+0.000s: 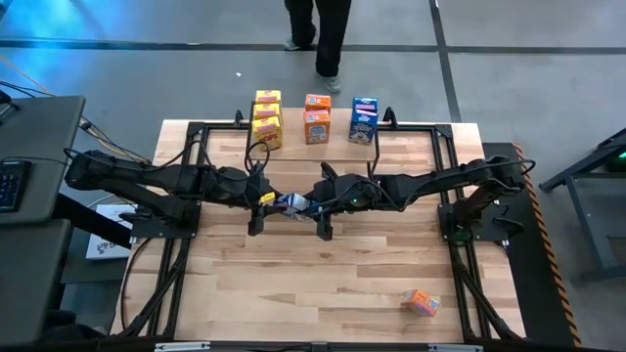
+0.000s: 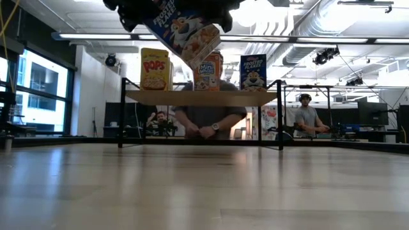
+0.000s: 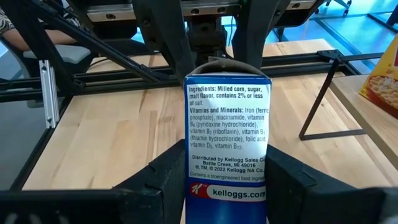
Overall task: Stack cereal on shelf
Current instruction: Put the blue cereal box on the shelf aligned with the other blue cereal boxes
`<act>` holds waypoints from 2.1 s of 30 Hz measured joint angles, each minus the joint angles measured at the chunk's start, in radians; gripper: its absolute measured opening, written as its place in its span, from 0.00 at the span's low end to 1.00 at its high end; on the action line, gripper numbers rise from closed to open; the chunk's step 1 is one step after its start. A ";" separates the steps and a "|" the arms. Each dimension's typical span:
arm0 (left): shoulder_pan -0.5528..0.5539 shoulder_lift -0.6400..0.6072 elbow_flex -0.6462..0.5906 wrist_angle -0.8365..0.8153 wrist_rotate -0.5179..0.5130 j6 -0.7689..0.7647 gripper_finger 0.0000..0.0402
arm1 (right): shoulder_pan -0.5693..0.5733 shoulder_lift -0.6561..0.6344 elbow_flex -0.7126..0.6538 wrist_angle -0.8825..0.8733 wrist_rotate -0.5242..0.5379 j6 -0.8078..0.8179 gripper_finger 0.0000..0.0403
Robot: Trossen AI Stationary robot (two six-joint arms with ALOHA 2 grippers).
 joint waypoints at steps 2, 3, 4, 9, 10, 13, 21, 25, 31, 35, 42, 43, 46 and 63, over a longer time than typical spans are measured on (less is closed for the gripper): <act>0.000 0.000 0.000 0.005 0.000 -0.001 0.38 | 0.000 0.000 0.000 0.001 0.000 0.000 0.39; 0.000 0.000 0.000 0.005 0.000 -0.001 0.39 | 0.000 0.000 0.000 0.001 0.000 0.000 0.39; 0.000 0.000 0.000 0.006 0.000 -0.001 0.39 | 0.000 0.000 0.000 0.001 0.001 0.000 0.39; 0.000 0.000 0.000 0.007 -0.001 -0.002 0.42 | 0.000 0.000 0.000 0.000 0.004 0.000 0.39; 0.000 0.000 0.000 0.007 -0.001 -0.002 0.43 | 0.000 0.000 0.000 0.000 0.004 0.000 0.39; 0.000 0.000 0.000 0.006 -0.002 -0.002 0.45 | 0.000 0.000 0.000 -0.002 0.005 0.000 0.39; 0.001 0.000 0.001 0.003 -0.004 0.034 0.52 | 0.000 0.000 0.000 -0.008 0.004 0.000 0.39; 0.001 0.000 0.001 0.004 -0.006 0.042 0.56 | 0.000 0.001 0.000 -0.019 0.005 0.000 0.39; 0.002 -0.002 0.001 0.007 -0.006 0.043 0.60 | 0.000 0.000 0.000 -0.022 0.026 -0.002 0.39; 0.002 -0.025 0.002 0.009 -0.006 0.051 0.60 | 0.000 -0.002 0.000 -0.034 0.030 -0.011 0.39; 0.002 -0.074 0.002 0.010 -0.028 0.060 0.60 | -0.001 -0.029 -0.001 -0.086 0.093 -0.046 0.39; 0.002 -0.081 0.002 0.008 -0.030 0.060 0.60 | -0.002 -0.039 -0.001 -0.099 0.106 -0.051 0.39; 0.002 -0.103 0.002 0.010 -0.031 0.060 0.60 | -0.006 -0.076 -0.001 -0.130 0.124 -0.090 0.39; 0.002 -0.117 0.002 0.011 -0.031 0.030 0.60 | -0.112 -0.380 -0.104 -0.248 0.214 -0.229 0.39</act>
